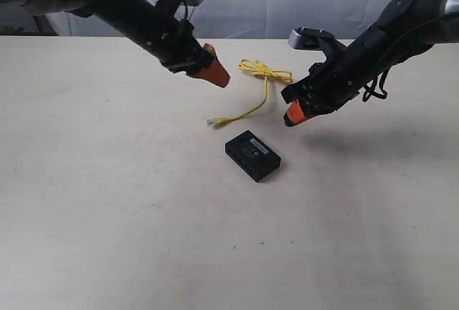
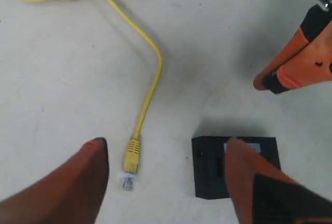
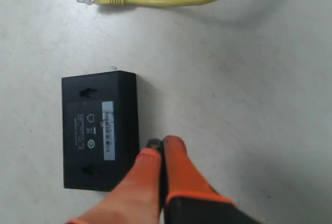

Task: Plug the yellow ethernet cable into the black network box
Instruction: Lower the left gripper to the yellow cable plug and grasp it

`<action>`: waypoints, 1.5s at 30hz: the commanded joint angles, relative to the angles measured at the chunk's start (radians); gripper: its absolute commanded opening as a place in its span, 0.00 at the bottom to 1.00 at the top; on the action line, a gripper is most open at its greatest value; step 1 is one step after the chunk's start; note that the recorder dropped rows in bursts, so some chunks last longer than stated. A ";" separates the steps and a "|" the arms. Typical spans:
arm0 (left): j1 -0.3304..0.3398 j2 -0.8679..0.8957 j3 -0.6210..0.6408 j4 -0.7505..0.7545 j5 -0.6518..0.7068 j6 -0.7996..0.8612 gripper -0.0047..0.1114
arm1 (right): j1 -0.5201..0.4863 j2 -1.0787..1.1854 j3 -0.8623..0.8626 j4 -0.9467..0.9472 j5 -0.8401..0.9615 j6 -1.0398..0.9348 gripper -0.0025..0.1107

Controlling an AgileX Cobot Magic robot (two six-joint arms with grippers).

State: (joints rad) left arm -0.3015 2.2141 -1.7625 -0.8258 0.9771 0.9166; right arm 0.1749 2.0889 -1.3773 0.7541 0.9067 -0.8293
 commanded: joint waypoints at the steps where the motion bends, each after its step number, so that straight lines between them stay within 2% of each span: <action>1: -0.051 0.074 -0.134 0.151 0.043 -0.025 0.56 | -0.006 -0.002 -0.004 -0.010 -0.019 -0.008 0.01; 5: -0.063 0.127 -0.198 0.165 0.052 -0.046 0.55 | -0.006 -0.002 -0.004 -0.012 -0.023 -0.008 0.01; 8: -0.083 0.163 -0.224 0.245 0.070 -0.046 0.55 | -0.006 -0.002 -0.004 -0.012 -0.023 -0.008 0.01; 20: -0.118 0.220 -0.224 0.410 0.013 -0.123 0.55 | -0.006 -0.002 -0.004 -0.008 -0.027 -0.008 0.01; 37: -0.121 0.259 -0.224 0.416 -0.041 -0.125 0.54 | -0.006 -0.002 -0.004 0.007 -0.041 -0.008 0.01; 40: -0.121 0.266 -0.224 0.421 -0.043 -0.125 0.45 | -0.006 -0.002 -0.004 0.007 -0.041 -0.008 0.01; 45: -0.121 0.257 -0.224 0.459 0.029 -0.125 0.04 | -0.006 -0.002 -0.004 0.007 -0.047 -0.008 0.01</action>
State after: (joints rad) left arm -0.4121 2.4647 -1.9892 -0.4008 0.9408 0.7986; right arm 0.1744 2.0889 -1.3773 0.7581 0.8672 -0.8318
